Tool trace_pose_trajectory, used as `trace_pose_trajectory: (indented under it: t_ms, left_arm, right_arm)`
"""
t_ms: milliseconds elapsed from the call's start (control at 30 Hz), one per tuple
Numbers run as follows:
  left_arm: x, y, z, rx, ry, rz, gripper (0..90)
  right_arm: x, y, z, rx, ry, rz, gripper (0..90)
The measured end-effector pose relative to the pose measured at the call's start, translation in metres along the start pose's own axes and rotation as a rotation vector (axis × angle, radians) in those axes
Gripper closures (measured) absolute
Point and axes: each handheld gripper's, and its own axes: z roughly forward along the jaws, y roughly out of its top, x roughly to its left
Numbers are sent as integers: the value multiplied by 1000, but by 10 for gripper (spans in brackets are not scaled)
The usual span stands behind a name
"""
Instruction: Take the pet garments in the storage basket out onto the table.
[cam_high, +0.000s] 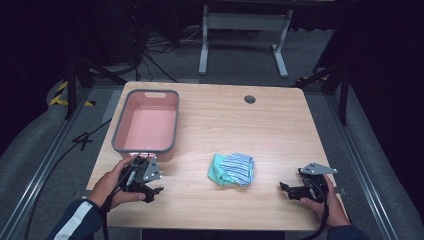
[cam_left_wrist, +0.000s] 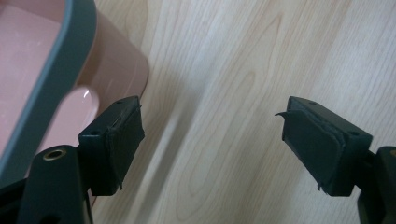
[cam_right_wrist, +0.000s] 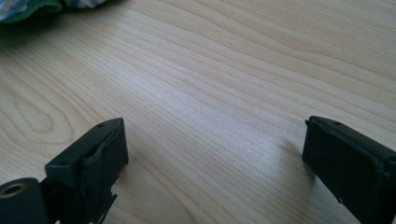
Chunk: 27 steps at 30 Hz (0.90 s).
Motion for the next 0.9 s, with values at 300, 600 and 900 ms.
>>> trace_pose_trajectory:
  t_ms: [300, 600, 900]
  left_arm:
    - [7, -27, 4, 1, -17, -51, 187]
    - [11, -52, 9, -14, -21, -88, 180]
    - [15, -71, 13, -28, -32, -156, 176]
  right_arm:
    - [0, 0, 0, -1, -1, -1, 70]
    - [0, 0, 0, -1, -1, 2, 70]
    - [0, 0, 0, -1, -1, 2, 70]
